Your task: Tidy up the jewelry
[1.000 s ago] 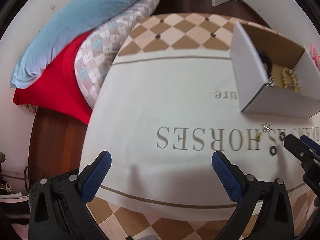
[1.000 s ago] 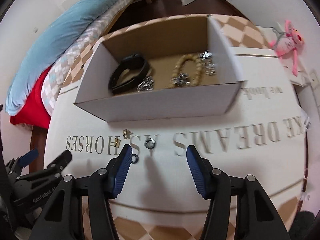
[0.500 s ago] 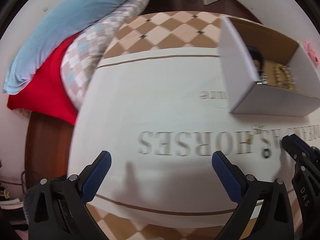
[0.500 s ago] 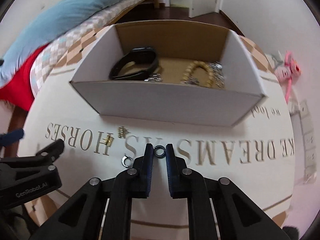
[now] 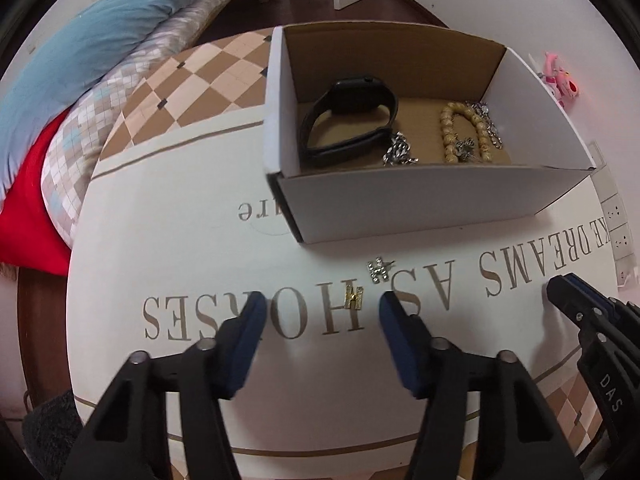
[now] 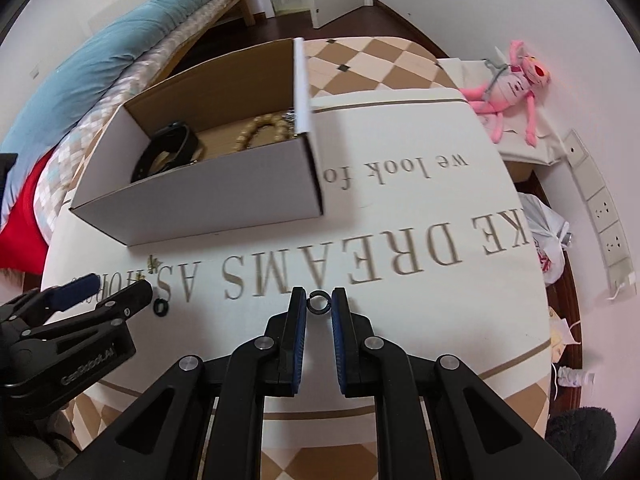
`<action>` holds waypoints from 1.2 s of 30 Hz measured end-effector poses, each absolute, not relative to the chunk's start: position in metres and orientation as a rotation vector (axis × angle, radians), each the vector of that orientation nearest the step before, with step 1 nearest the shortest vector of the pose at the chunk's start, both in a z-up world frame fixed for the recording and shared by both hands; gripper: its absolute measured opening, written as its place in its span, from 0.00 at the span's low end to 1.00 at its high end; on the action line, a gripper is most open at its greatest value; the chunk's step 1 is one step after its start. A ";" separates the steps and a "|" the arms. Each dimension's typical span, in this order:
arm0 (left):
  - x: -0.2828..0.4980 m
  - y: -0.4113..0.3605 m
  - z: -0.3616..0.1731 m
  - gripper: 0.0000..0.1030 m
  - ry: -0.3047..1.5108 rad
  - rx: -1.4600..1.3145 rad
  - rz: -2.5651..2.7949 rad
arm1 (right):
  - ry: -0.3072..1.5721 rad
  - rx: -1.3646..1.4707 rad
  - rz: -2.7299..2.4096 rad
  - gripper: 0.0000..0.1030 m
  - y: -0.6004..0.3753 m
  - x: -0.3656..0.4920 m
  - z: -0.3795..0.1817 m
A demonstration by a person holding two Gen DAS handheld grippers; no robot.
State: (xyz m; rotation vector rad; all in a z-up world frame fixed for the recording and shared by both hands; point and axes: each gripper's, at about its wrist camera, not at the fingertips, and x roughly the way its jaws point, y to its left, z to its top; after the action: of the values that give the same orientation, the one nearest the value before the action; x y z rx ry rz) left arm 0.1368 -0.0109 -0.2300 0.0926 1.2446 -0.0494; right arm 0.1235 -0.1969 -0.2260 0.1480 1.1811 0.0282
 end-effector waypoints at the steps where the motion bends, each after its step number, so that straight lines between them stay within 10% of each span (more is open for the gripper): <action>1: 0.137 -0.013 -0.229 0.45 1.240 0.092 -0.060 | 1.182 0.151 0.026 0.13 -0.199 0.124 -0.226; 9: 0.136 -0.020 -0.228 0.06 1.226 0.102 -0.111 | 1.188 0.164 0.017 0.13 -0.203 0.123 -0.230; 36: 0.192 0.017 -0.105 0.05 1.112 -0.128 -0.222 | 1.019 0.285 0.193 0.13 -0.197 0.182 -0.117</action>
State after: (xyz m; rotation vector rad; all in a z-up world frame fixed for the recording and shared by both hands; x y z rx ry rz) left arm 0.1920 0.0174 -0.1055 -0.1278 1.1118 -0.2220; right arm 0.1816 -0.1974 -0.1167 0.2848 1.0188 0.1925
